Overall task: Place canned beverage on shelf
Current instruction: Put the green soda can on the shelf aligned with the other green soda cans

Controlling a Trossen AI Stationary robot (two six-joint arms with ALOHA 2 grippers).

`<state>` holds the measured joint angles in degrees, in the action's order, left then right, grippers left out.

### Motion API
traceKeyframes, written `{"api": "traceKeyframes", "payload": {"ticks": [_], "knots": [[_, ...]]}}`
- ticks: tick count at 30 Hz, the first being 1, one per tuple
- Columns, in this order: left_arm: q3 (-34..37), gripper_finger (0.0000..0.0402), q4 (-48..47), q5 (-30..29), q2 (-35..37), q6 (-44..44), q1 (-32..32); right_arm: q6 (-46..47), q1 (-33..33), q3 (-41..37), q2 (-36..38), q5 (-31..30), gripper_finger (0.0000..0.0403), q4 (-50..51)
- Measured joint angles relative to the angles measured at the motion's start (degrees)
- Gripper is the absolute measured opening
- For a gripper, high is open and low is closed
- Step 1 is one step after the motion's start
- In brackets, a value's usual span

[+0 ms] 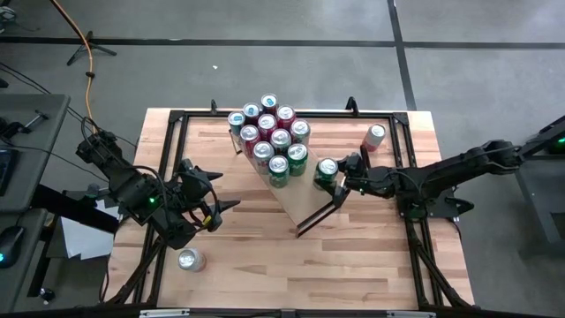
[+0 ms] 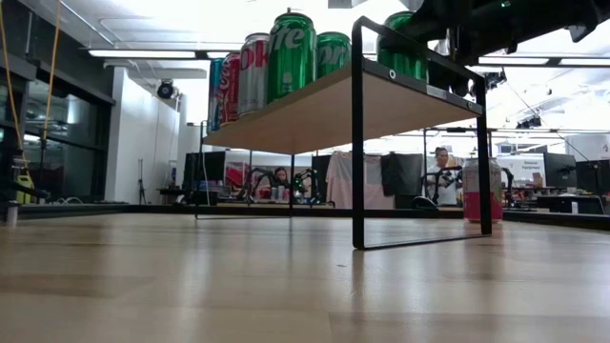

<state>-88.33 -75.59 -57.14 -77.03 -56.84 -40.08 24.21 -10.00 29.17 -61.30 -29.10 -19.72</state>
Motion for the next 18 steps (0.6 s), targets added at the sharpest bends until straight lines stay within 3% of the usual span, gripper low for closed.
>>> {"api": "traceKeyframes", "payload": {"ticks": [18], "knots": [[0.00, 0.0307, -0.01, -0.02, 0.00, 0.02, 0.01, 0.08, 0.33, 0.02, 0.02, 0.71, 0.0357, 1.10]]}}
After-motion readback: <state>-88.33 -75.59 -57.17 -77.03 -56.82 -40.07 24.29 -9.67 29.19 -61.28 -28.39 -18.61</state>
